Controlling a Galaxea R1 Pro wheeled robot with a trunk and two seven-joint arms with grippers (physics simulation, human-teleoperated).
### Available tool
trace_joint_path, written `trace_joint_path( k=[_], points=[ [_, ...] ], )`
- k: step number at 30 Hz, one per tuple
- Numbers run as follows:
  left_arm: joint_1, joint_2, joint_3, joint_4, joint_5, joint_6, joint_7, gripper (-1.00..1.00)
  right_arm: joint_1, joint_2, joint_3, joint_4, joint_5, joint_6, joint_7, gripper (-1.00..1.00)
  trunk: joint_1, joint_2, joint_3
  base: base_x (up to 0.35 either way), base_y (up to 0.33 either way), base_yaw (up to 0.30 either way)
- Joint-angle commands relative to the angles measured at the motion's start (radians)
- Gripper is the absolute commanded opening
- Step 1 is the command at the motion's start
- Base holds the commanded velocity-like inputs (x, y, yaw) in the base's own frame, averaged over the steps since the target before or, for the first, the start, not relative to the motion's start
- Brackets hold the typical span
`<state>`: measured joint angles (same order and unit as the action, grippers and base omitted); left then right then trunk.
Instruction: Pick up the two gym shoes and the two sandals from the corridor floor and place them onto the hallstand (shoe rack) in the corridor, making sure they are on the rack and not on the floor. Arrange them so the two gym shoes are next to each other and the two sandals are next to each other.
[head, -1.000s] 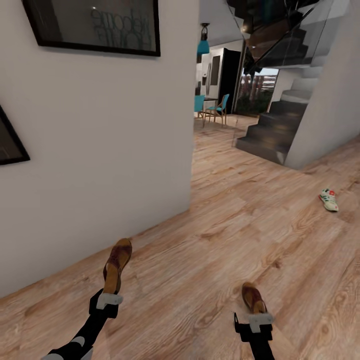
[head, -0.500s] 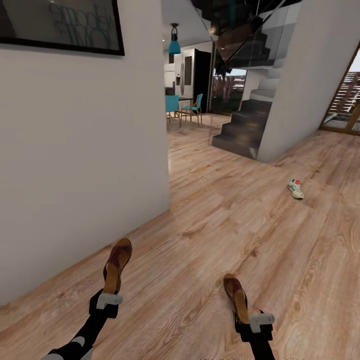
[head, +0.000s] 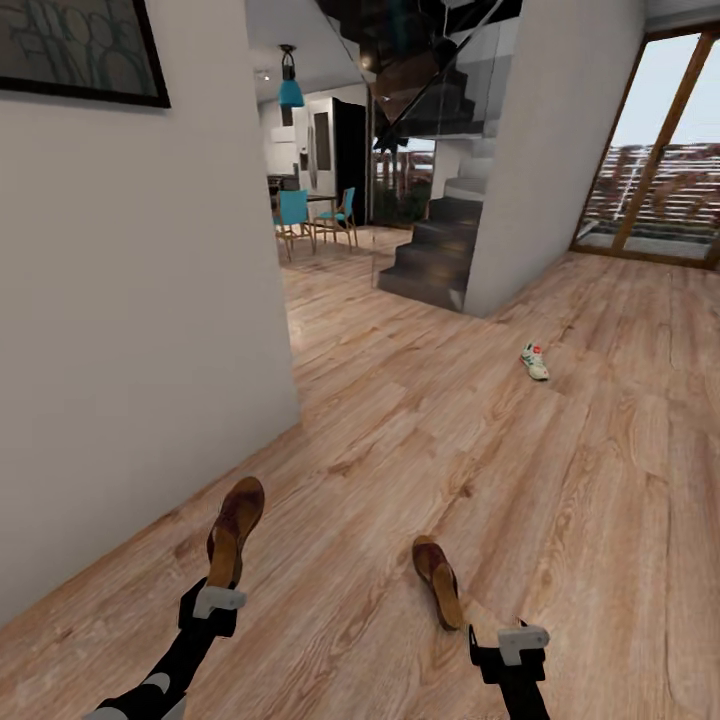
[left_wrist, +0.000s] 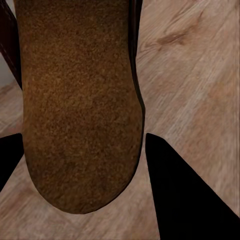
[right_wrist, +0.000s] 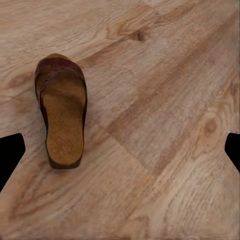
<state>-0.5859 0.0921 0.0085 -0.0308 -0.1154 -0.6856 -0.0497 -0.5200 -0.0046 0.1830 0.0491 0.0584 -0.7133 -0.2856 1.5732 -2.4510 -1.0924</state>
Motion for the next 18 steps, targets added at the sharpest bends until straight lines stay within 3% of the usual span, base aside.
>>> trace_joint_path(
  k=[1, 8, 13, 18],
  points=[
    [0.0, 0.0, 0.001, 0.0, -0.003, 0.0, 0.002, -1.0, 0.0, 0.0, 0.0, 0.0, 0.0, 0.0, 0.0, 1.0, 0.0, 0.0, 0.0, 0.0, 0.0, -0.3],
    [0.0, 0.0, 0.0, 0.0, -0.003, 0.005, 0.002, -1.0, 0.0, 0.0, 0.001, 0.0, 0.0, 0.0, 0.0, 1.0, 0.0, 0.0, 0.0, 0.0, 0.009, -0.254],
    [0.0, 0.0, -0.001, 0.0, -0.003, 0.062, 0.001, -1.0, 0.0, 0.001, 0.001, 0.0, 0.0, 0.0, -0.001, 1.0, 0.0, 0.0, 0.0, 0.016, 0.23, -0.052],
    [0.0, 0.0, 0.0, -0.001, -0.003, 0.074, 0.001, -1.0, 0.0, 0.001, 0.001, 0.0, 0.0, 0.0, -0.001, 1.0, 0.0, 0.0, 0.0, 0.078, 0.302, -0.008]
  ],
)
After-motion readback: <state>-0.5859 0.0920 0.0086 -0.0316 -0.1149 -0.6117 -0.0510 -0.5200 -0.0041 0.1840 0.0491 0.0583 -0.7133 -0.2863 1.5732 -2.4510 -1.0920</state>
